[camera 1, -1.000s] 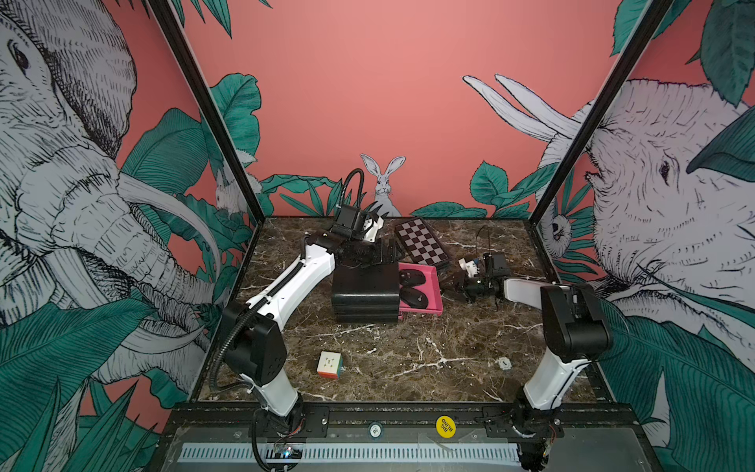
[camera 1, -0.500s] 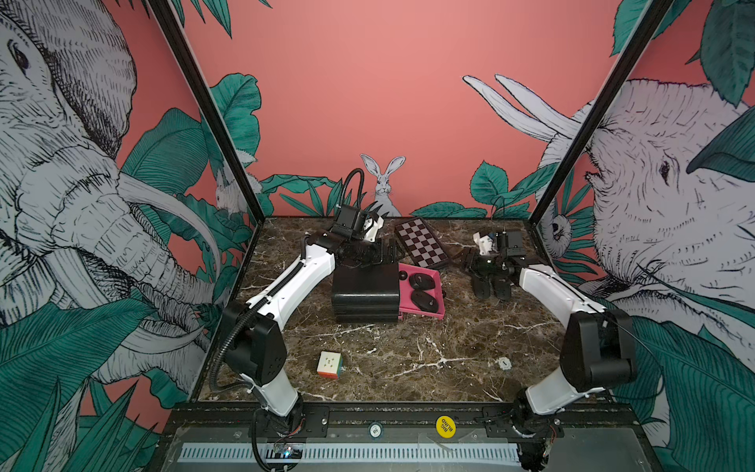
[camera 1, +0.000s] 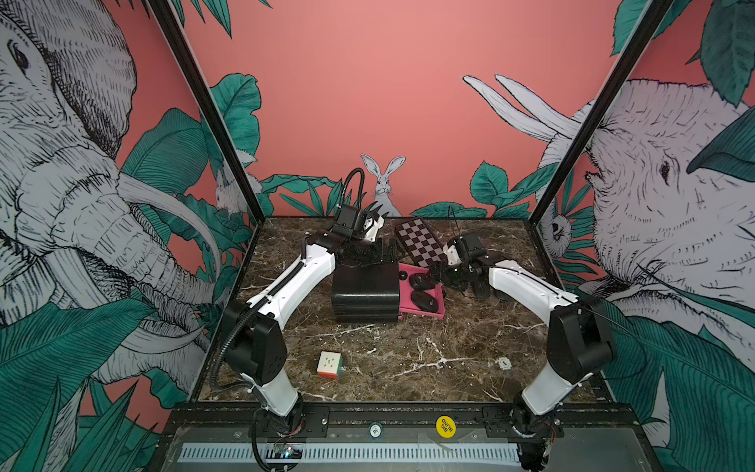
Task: Take the mice out of the drawer
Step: Open the drawer in the storage box, then pick up the mouse from the drawer.
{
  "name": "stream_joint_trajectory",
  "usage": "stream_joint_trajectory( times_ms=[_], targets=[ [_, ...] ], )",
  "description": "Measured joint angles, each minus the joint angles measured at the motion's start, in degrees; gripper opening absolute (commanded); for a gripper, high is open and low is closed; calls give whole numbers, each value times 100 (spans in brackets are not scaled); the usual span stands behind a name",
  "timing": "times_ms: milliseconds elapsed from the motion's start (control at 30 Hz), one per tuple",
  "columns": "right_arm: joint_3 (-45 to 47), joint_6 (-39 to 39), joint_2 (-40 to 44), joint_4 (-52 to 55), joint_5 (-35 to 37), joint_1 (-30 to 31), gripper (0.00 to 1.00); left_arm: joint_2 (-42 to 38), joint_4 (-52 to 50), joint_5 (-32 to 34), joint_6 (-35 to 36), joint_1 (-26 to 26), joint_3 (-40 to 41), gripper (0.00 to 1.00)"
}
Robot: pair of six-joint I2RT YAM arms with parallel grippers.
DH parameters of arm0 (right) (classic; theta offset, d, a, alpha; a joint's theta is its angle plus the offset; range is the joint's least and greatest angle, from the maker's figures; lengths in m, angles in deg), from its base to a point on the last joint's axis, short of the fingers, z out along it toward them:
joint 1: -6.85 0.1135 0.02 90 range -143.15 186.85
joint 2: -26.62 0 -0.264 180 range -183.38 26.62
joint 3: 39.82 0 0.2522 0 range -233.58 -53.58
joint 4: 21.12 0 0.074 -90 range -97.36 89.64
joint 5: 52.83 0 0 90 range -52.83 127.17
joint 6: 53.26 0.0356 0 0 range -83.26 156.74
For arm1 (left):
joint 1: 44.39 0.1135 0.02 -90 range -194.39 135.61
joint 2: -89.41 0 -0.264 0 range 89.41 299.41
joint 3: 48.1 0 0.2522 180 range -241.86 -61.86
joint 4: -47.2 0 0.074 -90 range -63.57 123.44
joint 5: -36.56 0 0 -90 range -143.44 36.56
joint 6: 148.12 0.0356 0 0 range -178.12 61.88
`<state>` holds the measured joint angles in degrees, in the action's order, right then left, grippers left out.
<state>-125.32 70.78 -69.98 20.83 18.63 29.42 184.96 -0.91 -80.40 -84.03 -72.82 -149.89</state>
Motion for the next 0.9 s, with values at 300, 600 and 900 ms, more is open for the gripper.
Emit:
stream_joint_trajectory(
  times_ms=[300, 600, 900],
  targets=[
    [-337, -942, -52, 540, -201, 354, 78, 0, 0, -48, 87, 2, 0, 99],
    [-955, -2391, -553, 1464, -647, 378, 76, 0, -17, -72, 146, 7, 0, 99],
    [-1062, -3204, -828, 1908, -739, 380, 77, 2, -35, -85, 90, 39, 0, 99]
  ],
)
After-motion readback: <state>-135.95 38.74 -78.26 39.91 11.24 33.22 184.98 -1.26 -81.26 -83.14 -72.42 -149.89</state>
